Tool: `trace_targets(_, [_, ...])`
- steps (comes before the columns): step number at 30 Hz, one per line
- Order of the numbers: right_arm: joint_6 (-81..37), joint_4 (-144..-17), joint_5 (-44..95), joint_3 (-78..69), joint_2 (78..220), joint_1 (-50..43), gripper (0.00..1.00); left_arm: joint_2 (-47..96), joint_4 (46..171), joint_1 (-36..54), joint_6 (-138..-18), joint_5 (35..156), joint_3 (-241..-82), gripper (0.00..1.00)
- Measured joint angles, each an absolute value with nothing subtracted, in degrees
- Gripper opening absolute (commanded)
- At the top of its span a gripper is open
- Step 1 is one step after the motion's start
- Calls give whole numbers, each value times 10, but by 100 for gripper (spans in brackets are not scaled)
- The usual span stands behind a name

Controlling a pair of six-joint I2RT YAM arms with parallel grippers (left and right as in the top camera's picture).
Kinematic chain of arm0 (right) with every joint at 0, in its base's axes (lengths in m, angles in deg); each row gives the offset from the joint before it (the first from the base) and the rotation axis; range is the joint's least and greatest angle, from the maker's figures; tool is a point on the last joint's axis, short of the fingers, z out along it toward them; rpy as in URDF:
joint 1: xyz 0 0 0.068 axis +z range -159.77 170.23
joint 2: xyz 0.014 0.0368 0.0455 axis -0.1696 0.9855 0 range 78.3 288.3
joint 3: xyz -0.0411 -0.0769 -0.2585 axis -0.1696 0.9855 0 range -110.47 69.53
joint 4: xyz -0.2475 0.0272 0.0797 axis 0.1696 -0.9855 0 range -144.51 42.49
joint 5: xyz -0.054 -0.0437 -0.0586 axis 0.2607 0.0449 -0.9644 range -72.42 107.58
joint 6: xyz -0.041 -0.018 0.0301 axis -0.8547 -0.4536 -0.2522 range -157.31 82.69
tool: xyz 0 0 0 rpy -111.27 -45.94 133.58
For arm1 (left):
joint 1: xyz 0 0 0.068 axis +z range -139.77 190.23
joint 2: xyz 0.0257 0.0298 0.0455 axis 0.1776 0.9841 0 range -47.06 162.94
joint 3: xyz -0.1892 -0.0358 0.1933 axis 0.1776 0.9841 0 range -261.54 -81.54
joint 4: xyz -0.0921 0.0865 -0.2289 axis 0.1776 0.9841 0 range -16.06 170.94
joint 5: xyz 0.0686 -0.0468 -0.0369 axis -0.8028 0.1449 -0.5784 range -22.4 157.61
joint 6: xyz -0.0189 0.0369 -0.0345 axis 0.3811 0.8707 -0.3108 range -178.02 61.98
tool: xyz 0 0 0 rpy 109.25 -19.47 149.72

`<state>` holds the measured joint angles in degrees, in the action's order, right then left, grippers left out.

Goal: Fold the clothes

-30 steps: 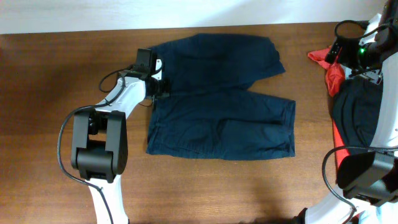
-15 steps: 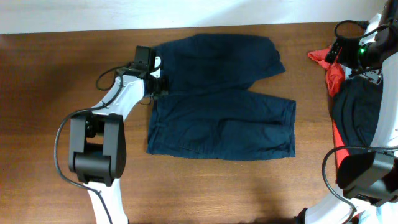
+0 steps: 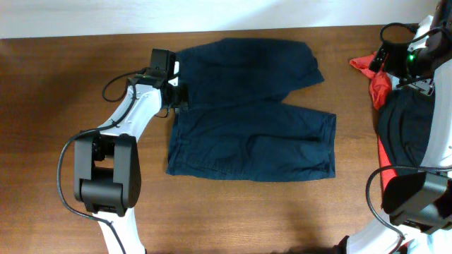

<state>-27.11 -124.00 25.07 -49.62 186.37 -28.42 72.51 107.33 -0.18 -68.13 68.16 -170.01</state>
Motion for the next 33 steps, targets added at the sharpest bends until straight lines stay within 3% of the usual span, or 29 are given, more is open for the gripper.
trace_targets(20, [-272, -1240, 251, -496, 1864, -284, 98, 761, 1045, -2, -681, 710, -1700, 36])
trace_targets(26, [-272, -1240, 251, -496, 1864, -284, 99, 766, 1043, -2, -676, 717, -1700, 0])
trace_targets(33, [-272, -1240, 251, -496, 1864, -284, 98, 770, 1042, -2, -677, 717, -1700, 0])
